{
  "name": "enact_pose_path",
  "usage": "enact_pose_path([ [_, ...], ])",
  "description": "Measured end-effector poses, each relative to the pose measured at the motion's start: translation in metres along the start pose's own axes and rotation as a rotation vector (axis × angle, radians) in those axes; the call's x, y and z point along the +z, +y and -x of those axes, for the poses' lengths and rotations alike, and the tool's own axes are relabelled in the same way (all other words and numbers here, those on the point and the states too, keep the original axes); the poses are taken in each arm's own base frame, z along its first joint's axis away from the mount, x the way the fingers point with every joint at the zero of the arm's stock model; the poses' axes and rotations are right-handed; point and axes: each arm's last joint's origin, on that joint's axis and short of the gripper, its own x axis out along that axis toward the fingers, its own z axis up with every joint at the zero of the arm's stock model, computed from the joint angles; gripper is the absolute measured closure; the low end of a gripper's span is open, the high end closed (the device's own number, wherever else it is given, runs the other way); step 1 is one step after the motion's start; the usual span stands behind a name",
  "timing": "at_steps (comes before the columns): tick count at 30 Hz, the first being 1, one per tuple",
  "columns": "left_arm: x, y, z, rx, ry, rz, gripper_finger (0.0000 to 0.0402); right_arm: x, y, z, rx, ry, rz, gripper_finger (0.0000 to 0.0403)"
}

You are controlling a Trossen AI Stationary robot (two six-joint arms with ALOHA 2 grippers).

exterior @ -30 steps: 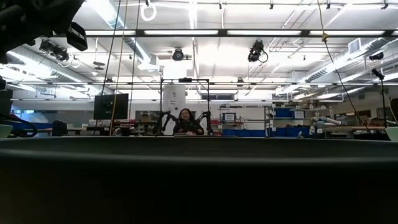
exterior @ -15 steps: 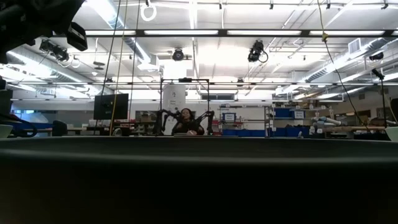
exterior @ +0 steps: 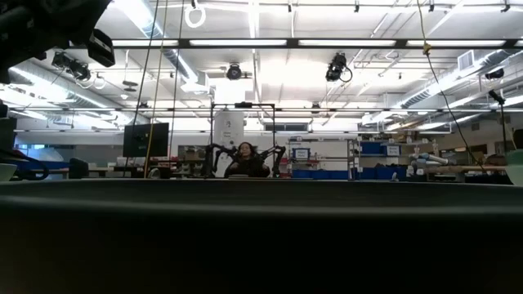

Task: Stack plastic plates
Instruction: Stack the green stacked plates on top of the dark green plate

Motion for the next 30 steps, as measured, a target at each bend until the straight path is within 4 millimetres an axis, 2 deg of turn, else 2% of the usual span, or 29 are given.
enact_pose_path([
  [7, 0.000, 0.000, 0.000, 0.000, 0.000, 0.000, 0.0390, -0.001, 0.009, -0.014, 0.003, 0.058, 0.016, 0.0316],
  [14, 0.000, 0.000, 0.000, 0.000, 0.000, 0.000, 0.0390, 0.005, 0.010, 0.010, 0.139, -0.126, 0.021, 0.0315],
  [20, 0.000, 0.000, 0.000, 0.000, 0.000, 0.000, 0.0390, 0.008, 0.028, 0.011, 0.270, -0.257, 0.069, 0.0314],
  [26, 0.000, 0.000, 0.000, 0.000, 0.000, 0.000, 0.0390, 0.013, 0.028, 0.007, 0.319, -0.153, 0.045, 0.0297],
  [30, 0.000, 0.000, 0.000, 0.000, 0.000, 0.000, 0.0390, 0.003, 0.030, 0.008, 0.314, -0.131, 0.004, 0.0260],
])
